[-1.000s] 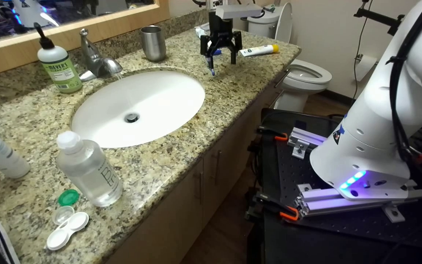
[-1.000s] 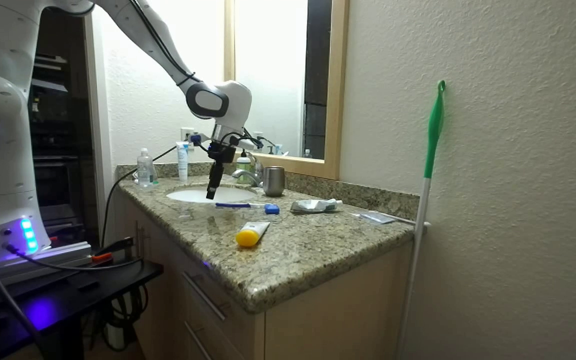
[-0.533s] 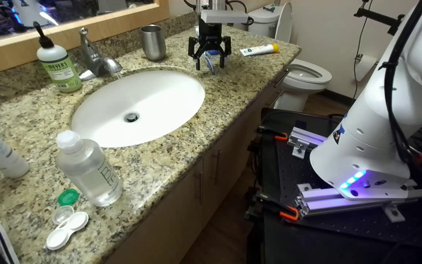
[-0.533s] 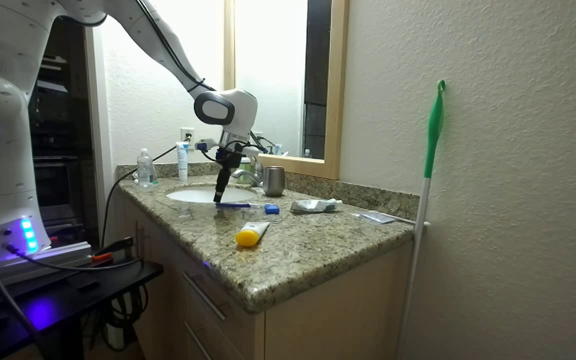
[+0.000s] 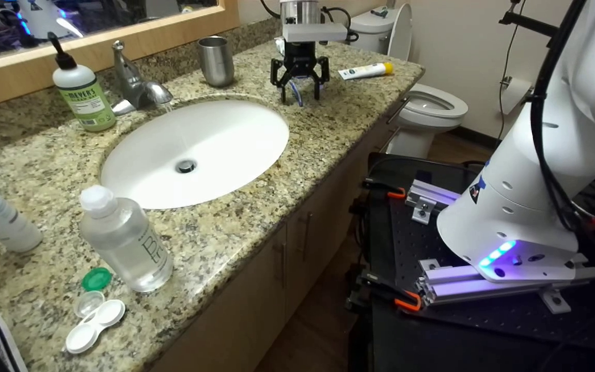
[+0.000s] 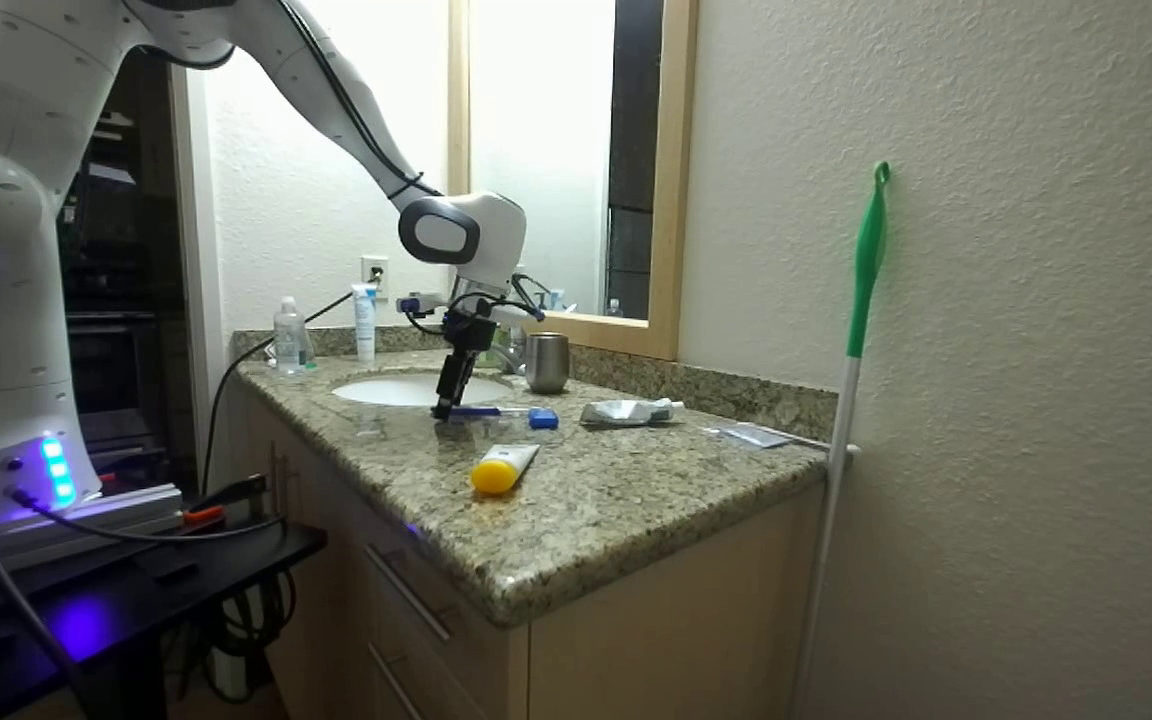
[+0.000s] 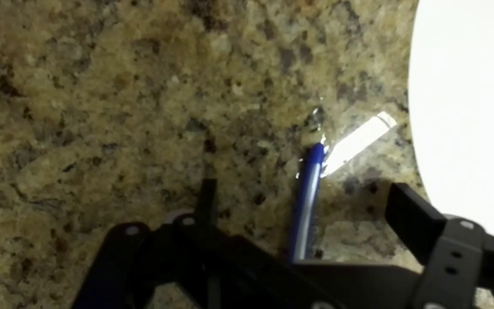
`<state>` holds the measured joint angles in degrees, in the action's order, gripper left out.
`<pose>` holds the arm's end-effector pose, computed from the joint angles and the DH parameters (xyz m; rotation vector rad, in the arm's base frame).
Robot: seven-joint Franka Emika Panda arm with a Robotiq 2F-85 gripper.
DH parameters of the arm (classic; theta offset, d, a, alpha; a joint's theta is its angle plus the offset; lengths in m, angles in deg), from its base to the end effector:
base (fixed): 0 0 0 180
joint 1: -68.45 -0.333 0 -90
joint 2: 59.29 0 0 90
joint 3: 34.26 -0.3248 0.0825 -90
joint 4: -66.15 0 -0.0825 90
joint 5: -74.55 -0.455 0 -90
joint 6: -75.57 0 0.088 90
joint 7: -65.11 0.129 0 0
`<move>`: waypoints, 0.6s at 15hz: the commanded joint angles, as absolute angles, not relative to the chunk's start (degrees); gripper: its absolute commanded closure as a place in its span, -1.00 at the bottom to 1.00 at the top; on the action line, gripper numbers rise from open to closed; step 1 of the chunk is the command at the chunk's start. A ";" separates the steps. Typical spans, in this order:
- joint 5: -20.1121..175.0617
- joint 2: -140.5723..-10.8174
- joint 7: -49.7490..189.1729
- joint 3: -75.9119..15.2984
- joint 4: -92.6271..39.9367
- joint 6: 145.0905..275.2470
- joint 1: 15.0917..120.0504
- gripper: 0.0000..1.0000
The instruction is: Turn the faucet handle upwards pick up the toothbrush wash it and then place it in the cup afterward turn the faucet handle downwards
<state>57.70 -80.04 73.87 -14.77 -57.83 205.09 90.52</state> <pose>0.4347 -0.3819 0.1480 -2.5528 1.5420 0.2978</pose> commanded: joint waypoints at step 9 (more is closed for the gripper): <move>59.18 -80.82 73.00 -14.69 -56.43 204.50 91.05 0.35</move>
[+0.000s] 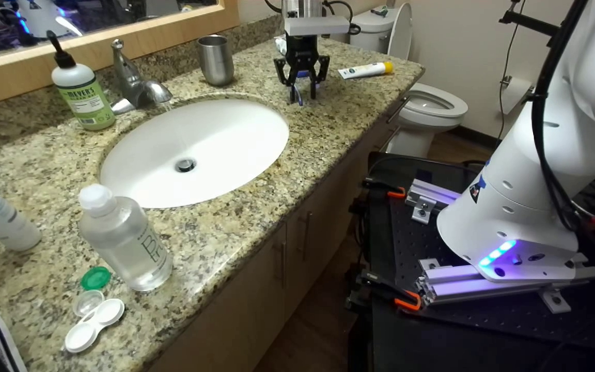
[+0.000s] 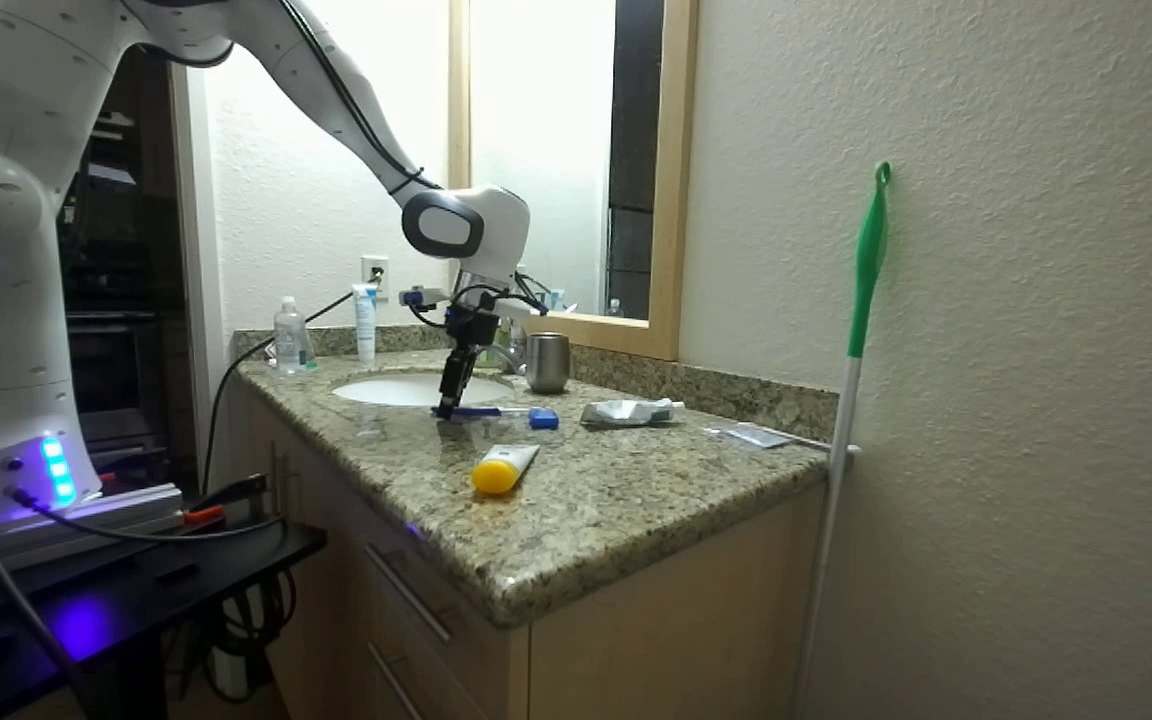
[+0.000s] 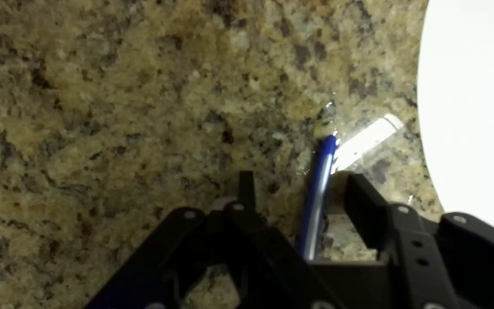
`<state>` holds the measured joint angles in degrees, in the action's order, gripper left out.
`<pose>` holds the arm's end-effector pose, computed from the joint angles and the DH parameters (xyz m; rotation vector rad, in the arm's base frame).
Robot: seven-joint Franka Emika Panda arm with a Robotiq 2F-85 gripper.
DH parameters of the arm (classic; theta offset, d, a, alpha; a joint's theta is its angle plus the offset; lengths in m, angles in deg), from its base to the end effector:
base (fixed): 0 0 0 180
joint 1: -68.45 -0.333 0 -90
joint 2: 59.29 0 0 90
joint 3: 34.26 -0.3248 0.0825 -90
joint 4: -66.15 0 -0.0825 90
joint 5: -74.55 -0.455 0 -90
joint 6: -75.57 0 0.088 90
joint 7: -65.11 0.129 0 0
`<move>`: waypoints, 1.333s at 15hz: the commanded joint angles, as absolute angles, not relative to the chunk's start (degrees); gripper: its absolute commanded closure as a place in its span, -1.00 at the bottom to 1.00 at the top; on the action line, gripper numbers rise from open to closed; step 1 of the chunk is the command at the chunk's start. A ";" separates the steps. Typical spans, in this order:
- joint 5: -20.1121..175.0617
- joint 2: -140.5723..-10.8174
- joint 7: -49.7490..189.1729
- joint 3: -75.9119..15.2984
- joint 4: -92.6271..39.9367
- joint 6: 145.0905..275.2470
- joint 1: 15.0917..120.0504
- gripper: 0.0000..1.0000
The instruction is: Turn the faucet handle upwards pick up the toothbrush wash it and then place it in the cup afterward turn the faucet handle downwards
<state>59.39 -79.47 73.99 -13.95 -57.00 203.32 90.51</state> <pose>0.4326 -0.3901 0.1583 -2.5695 1.5354 0.3148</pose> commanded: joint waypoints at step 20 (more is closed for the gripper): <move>82.57 -66.07 58.79 -19.27 -61.01 176.35 84.08 0.95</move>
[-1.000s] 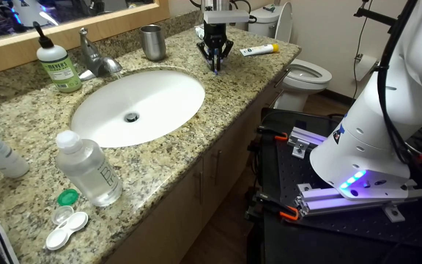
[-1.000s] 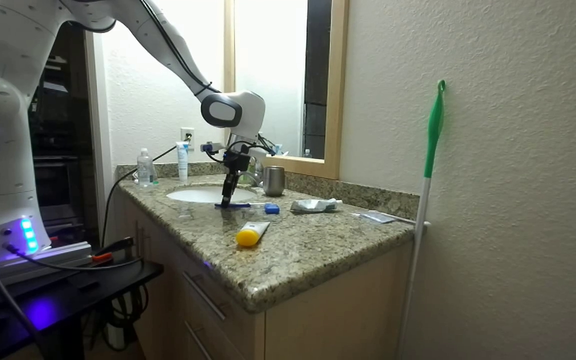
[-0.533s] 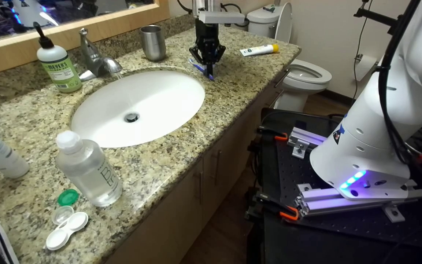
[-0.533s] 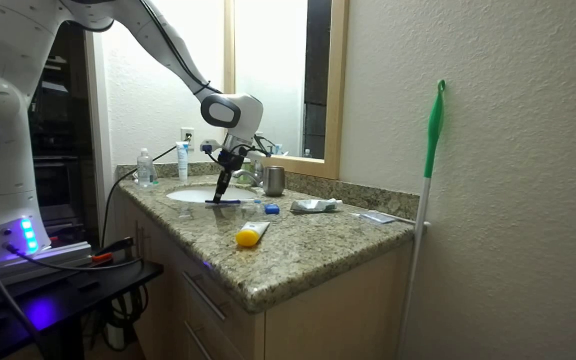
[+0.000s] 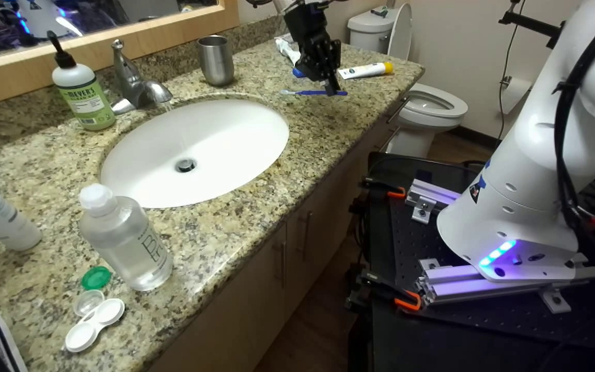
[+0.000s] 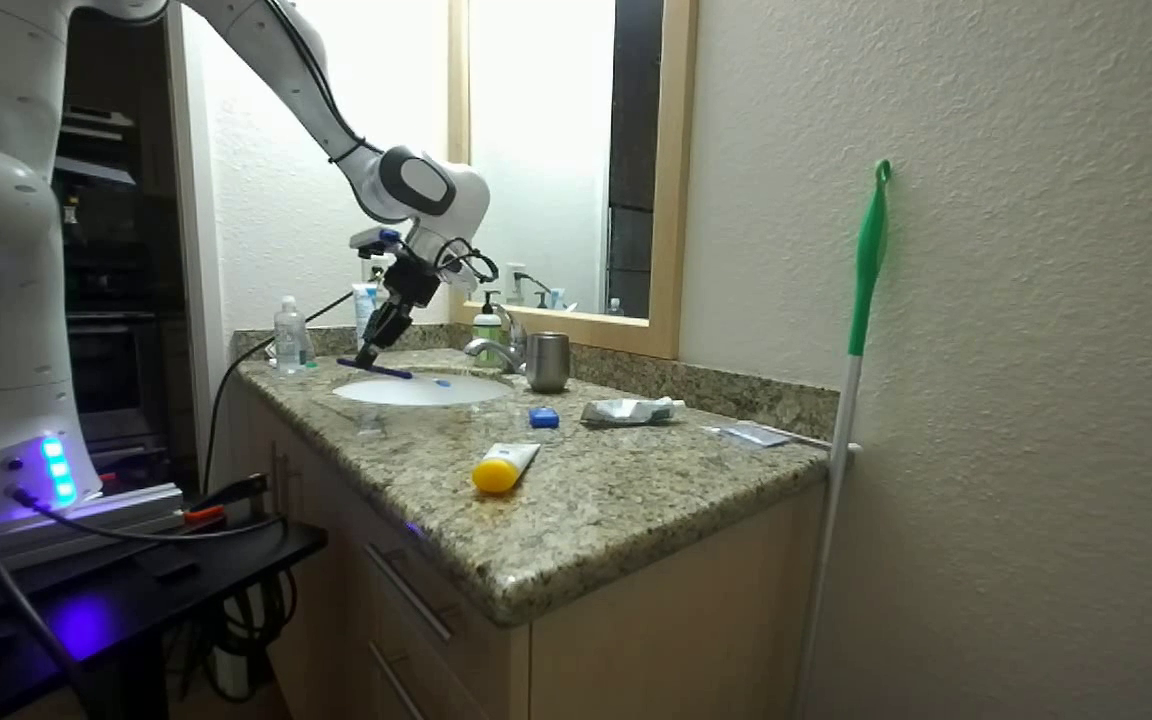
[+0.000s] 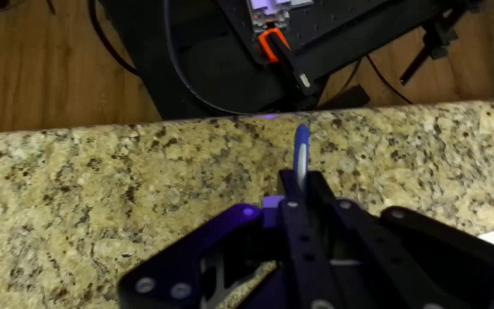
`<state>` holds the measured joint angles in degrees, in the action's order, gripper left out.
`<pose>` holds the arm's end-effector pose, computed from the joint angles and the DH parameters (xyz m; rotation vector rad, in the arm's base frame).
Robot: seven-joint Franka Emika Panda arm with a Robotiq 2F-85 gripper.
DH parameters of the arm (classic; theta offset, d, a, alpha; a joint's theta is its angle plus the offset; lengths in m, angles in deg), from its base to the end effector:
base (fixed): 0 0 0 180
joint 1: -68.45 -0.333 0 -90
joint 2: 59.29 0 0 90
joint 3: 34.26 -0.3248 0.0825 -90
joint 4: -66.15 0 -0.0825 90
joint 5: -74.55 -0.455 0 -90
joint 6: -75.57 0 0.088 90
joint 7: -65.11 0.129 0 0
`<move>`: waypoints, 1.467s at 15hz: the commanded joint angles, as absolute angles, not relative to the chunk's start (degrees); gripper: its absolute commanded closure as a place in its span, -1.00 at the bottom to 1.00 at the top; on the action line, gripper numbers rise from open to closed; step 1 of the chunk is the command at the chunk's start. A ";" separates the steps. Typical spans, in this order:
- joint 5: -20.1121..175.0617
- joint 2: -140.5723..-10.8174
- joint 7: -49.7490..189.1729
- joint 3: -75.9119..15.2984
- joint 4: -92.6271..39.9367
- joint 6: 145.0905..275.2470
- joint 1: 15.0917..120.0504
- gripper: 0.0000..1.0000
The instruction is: Turn the faucet handle upwards pick up the toothbrush wash it and then place it in the cup afterward turn the faucet handle downwards
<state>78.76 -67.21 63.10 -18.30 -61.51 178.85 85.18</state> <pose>0.4236 -0.2844 0.2233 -2.8581 0.7395 0.8556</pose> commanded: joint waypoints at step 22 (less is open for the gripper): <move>82.14 -74.45 55.11 -28.03 -44.96 171.94 75.77 0.95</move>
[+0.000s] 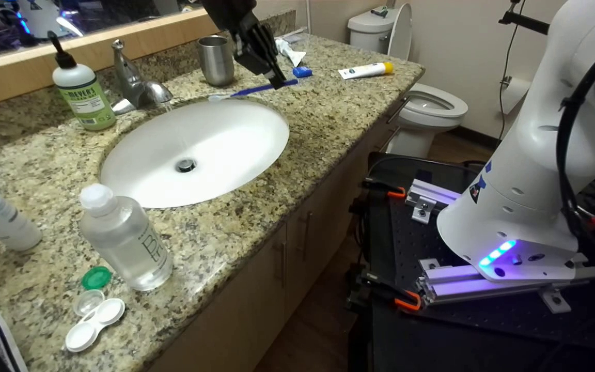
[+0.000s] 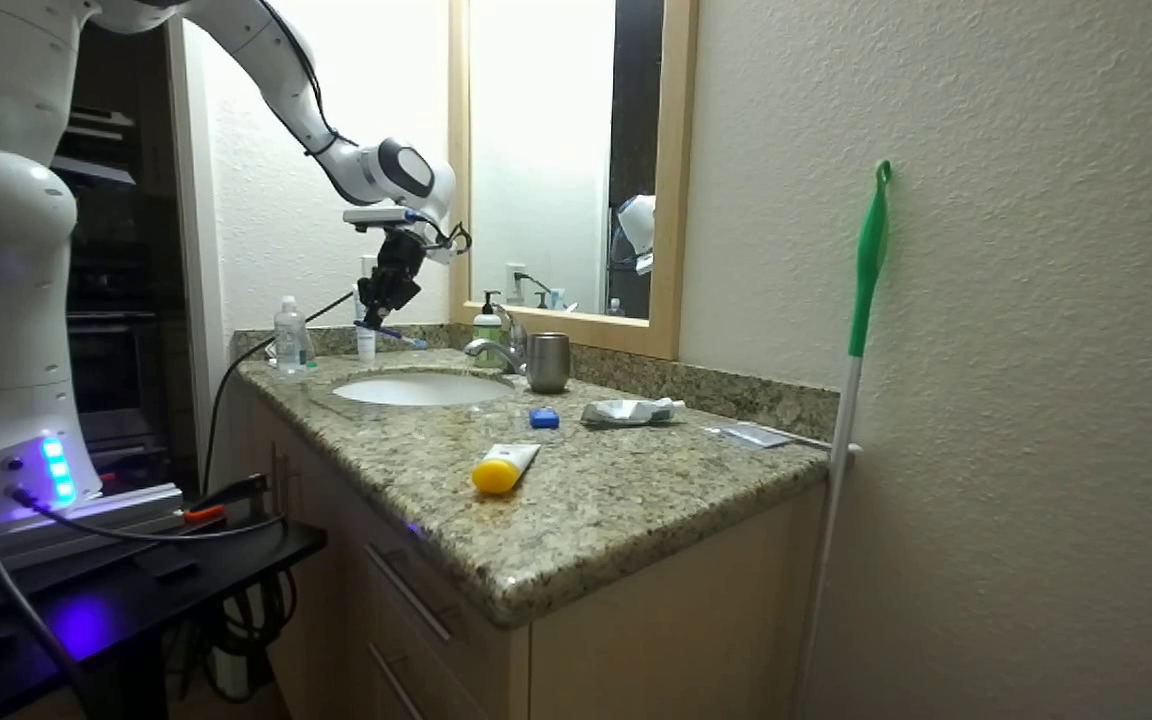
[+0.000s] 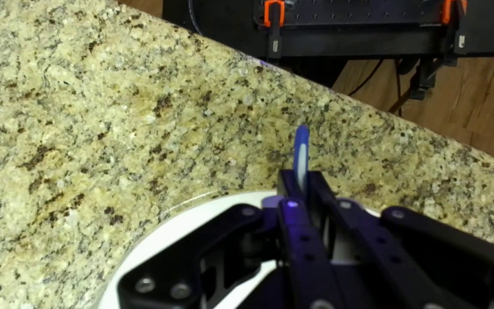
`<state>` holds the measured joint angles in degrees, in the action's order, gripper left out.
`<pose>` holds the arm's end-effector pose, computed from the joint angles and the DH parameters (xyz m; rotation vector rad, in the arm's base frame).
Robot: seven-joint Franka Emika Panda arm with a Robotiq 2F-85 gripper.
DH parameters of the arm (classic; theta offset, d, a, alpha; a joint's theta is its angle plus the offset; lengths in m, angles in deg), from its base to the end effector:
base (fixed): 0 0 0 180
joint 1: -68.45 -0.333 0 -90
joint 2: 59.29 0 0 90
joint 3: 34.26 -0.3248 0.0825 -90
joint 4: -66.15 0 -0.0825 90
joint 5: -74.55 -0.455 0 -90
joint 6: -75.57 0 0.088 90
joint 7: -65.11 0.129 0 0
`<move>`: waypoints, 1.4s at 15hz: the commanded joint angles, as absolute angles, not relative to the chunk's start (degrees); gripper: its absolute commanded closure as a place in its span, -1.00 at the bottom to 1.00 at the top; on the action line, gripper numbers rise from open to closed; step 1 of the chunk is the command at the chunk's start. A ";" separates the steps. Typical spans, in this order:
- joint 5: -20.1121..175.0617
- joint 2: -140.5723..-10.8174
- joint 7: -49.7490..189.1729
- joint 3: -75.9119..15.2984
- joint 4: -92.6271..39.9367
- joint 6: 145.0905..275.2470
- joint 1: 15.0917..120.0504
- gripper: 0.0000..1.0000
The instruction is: Turn the faucet handle upwards pick up the toothbrush wash it and then place it in the cup afterward turn the faucet handle downwards
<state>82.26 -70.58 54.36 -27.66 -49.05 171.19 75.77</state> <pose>0.5489 -0.1526 0.2772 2.9907 -0.0137 -0.8548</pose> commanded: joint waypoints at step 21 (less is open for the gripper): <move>81.90 -88.87 55.62 -30.02 -36.02 186.09 75.56 0.95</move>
